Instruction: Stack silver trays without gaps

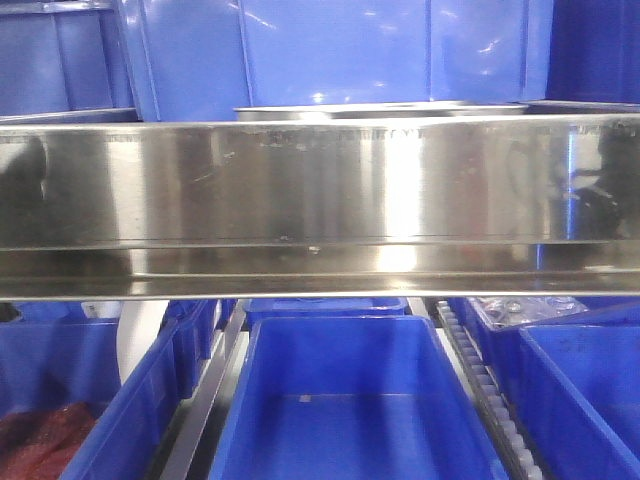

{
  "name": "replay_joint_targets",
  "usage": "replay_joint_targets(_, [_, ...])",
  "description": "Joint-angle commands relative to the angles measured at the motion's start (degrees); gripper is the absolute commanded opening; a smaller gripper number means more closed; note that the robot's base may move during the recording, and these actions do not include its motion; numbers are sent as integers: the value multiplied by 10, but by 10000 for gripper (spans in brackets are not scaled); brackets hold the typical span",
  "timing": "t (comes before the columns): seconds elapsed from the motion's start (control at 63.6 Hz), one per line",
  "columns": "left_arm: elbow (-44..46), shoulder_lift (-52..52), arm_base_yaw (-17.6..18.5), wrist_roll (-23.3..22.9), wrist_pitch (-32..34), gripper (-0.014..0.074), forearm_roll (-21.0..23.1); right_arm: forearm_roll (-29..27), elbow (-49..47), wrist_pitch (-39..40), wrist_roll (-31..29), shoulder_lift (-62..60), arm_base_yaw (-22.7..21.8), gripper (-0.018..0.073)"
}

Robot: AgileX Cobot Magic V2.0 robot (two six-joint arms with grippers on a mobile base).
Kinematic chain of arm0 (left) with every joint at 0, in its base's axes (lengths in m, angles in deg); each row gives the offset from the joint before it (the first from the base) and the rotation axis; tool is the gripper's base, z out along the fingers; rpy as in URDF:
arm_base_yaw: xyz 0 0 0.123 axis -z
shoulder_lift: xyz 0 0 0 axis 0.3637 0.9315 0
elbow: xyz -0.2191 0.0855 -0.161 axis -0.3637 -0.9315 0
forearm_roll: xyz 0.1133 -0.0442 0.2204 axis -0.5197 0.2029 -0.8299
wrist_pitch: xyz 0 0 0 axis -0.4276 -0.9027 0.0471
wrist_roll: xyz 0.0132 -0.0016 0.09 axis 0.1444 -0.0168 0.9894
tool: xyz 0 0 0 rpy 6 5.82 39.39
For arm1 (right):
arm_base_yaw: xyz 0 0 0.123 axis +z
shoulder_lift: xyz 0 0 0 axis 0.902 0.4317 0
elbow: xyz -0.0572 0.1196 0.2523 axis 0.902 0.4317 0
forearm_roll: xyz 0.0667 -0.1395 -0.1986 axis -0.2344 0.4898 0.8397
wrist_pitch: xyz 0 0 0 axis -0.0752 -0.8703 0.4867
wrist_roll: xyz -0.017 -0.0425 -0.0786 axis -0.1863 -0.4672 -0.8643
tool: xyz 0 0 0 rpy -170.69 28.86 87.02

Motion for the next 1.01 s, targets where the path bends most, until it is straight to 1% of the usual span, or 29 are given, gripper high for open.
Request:
replay_joint_targets(0.0, [2, -22, 3, 1, 47, -48, 4, 0, 0, 47, -6, -11, 1, 50])
replay_joint_targets(0.079, [2, -22, 3, 1, 59, -48, 4, 0, 0, 47, -6, -11, 1, 50])
replay_joint_targets(0.126, [2, -22, 3, 1, 69, -48, 4, 0, 0, 60, -6, -11, 1, 50])
replay_joint_targets(0.236, [2, -22, 3, 1, 71, -48, 4, 0, 0, 74, -6, -11, 0, 50])
replay_joint_targets(0.377, [17, -22, 3, 1, 81, -48, 4, 0, 0, 128, -6, -11, 0, 50])
replay_joint_targets(0.456, [56, -20, 3, 1, 67, -47, 4, -7, -1, 164, -5, -11, 0, 50])
replay_joint_targets(0.487, [76, -16, 3, 1, 50, -48, 4, -12, -6, 165, -5, -11, 0, 50])
replay_joint_targets(0.534, [118, -5, 3, 1, -5, -47, -5, -22, -23, 152, -5, -11, 0, 50])
replay_joint_targets(0.581, [180, 13, 3, 1, -74, -47, -23, -35, -55, 112, -5, -11, 0, 50])
replay_joint_targets(0.676, [278, 60, 3, 1, -193, -46, -26, -39, -138, 19, -5, -5, 0, 51])
replay_joint_targets(0.723, [337, 91, 3, 1, -256, -44, -25, -39, -190, -41, -5, 3, 0, 65])
replay_joint_targets(0.754, [371, 112, 3, 2, -288, -33, -25, -39, -221, -70, -5, 10, 0, 92])
replay_joint_targets(0.802, [411, 137, 3, 2, -317, -7, -25, -39, -254, -100, -5, 23, 0, 146])
replay_joint_targets(0.833, [434, 159, 3, 2, -333, 22, -21, -39, -277, -112, -5, 36, 0, 205])
replay_joint_targets(0.864, [450, 176, 3, 2, -343, 61, -19, -39, -296, -117, -5, 49, 0, 260])
replay_joint_targets(0.927, [478, 221, 3, 2, -359, 150, -19, -39, -323, -121, -5, 78, 0, 407])
replay_joint_targets(0.943, [485, 230, 3, 2, -361, 185, -19, -39, -330, -121, -5, 89, 0, 449])
replay_joint_targets(0.99, [500, 259, 3, 2, -365, 274, -19, -39, -341, -123, -5, 115, 0, 536])
